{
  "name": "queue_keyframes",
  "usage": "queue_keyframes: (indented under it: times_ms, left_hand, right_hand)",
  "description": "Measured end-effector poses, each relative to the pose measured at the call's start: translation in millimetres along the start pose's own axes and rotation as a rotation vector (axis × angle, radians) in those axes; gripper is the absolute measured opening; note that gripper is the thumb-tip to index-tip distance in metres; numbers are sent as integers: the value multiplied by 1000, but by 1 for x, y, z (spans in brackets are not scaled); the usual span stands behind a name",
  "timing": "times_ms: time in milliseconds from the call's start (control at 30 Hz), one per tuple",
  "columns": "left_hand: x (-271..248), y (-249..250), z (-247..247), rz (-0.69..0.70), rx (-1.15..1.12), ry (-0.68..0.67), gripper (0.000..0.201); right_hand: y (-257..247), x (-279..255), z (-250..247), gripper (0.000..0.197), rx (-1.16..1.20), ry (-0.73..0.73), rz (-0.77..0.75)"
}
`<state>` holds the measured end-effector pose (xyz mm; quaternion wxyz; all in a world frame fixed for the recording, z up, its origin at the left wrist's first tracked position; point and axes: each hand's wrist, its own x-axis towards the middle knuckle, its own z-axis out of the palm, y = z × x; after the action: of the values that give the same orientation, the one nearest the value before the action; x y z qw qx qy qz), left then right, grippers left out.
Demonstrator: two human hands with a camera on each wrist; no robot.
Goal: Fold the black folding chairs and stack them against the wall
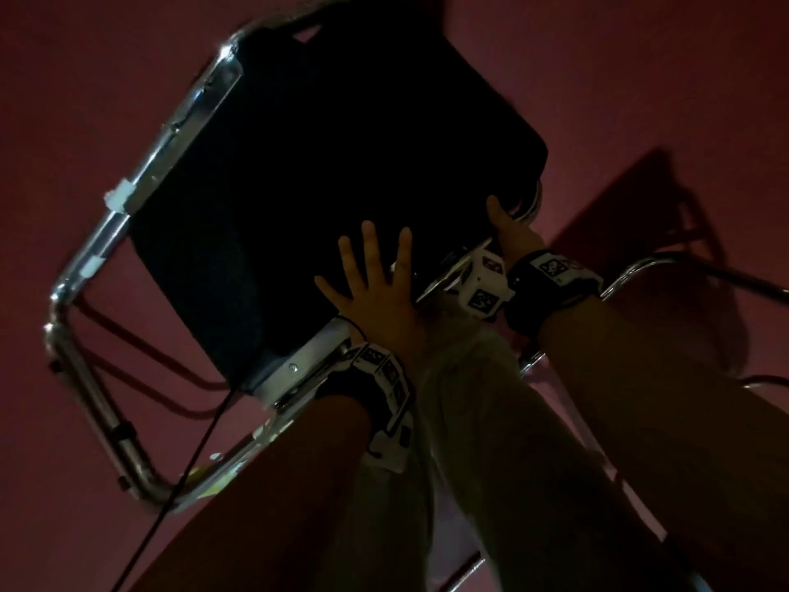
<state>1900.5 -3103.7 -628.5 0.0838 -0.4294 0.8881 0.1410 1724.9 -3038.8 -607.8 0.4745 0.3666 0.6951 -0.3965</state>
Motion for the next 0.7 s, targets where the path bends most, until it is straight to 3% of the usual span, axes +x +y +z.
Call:
queue_keyframes:
  times_ms: [67, 167, 300, 400, 500, 700]
  left_hand:
    - [-4, -5, 18, 30, 33, -4, 101]
    - [-2, -27, 39, 87, -9, 39, 67]
    - [7, -85, 65, 165, 88, 39, 96]
    - [18, -122, 79, 205, 105, 32, 100]
    - [22, -138, 94, 227, 136, 37, 98]
    - [17, -142, 123, 221, 211, 77, 116]
  right_hand:
    - [9, 11, 4, 47, 36, -14, 12]
    - [25, 30, 24, 63, 31, -19, 17]
    - [44, 52, 62, 63, -9, -57, 65]
    - [52, 61, 90, 52, -34, -123, 107]
    - [59, 71, 107, 59, -27, -183, 121]
    - [74, 94, 107, 56, 108, -193, 158]
